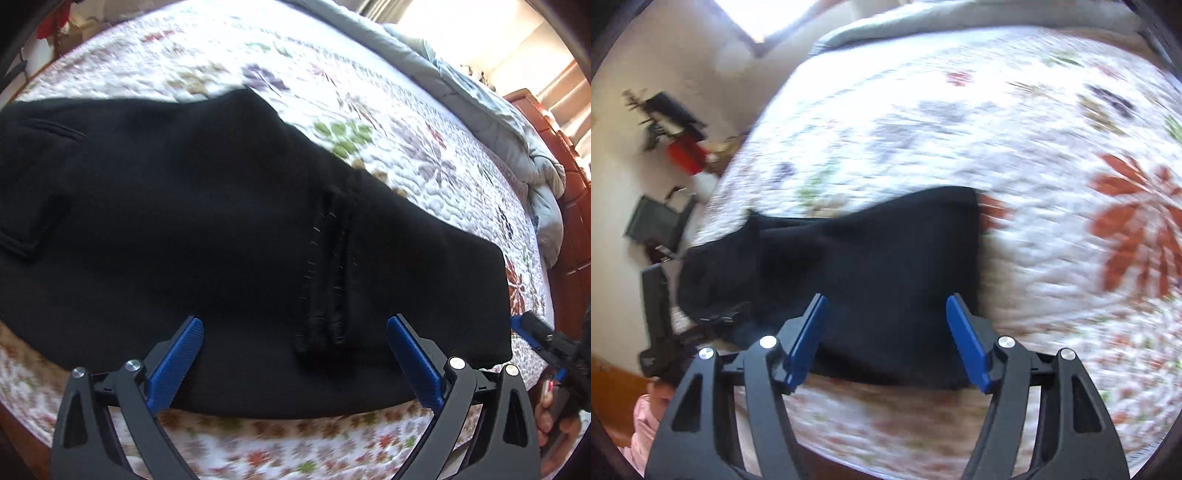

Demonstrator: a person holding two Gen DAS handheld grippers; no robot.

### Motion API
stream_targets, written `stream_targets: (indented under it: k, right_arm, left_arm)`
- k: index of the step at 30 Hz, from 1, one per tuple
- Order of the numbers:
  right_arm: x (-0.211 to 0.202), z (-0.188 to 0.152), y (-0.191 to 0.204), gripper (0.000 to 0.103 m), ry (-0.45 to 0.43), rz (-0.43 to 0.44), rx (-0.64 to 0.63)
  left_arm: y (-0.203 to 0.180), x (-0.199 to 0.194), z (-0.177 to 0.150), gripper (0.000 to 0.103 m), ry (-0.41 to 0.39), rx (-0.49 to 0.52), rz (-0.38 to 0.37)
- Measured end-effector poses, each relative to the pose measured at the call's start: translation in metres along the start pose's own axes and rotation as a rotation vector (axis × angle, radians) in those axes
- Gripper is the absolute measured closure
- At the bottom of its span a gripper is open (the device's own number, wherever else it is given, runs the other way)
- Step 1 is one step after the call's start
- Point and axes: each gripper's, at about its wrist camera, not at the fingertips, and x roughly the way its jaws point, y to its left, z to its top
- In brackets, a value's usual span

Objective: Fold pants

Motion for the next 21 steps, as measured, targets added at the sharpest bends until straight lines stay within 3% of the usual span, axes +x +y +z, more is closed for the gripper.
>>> stream_targets:
  k: [2,6,8,9,12,13,17,21]
  right_arm:
    - [0.006,-0.002,-0.027,0.035,0.059,0.001,0.051]
    - [0.029,-0.006,-0.052,0.033,0.146,0.138,0.116]
    - [0.043,-0.009,-0.059,0.032,0.181,0.192,0.154]
    - [0.045,-0.010,-0.061,0.041,0.180,0.208,0.163]
    - [0.038,-0.008,-0.064,0.082,0.176,0.274,0.175]
    - [0.029,-0.007,-0.064,0.083,0.160,0.282,0.171]
    - [0.002,-0.002,-0.066,0.086,0.096,0.261,0.149]
    - [0.034,-0.012,-0.072,0.085,0.167,0.124,0.133]
  left_arm:
    - [-0.010,0.006,0.001,0.004,0.008,0.025,-0.016]
    - [-0.023,0.012,0.005,0.004,0.054,0.028,-0.103]
    - [-0.026,0.017,0.005,0.004,0.067,0.037,-0.094]
    - [-0.028,0.020,0.006,0.004,0.069,0.050,-0.081]
    - [-0.032,0.023,0.005,0.004,0.071,0.068,-0.051]
    - [-0.034,0.023,0.004,0.004,0.069,0.070,-0.042]
    - [-0.040,0.025,0.002,0.004,0.061,0.090,-0.014]
    - [-0.051,0.032,-0.005,0.004,0.051,0.174,0.064]
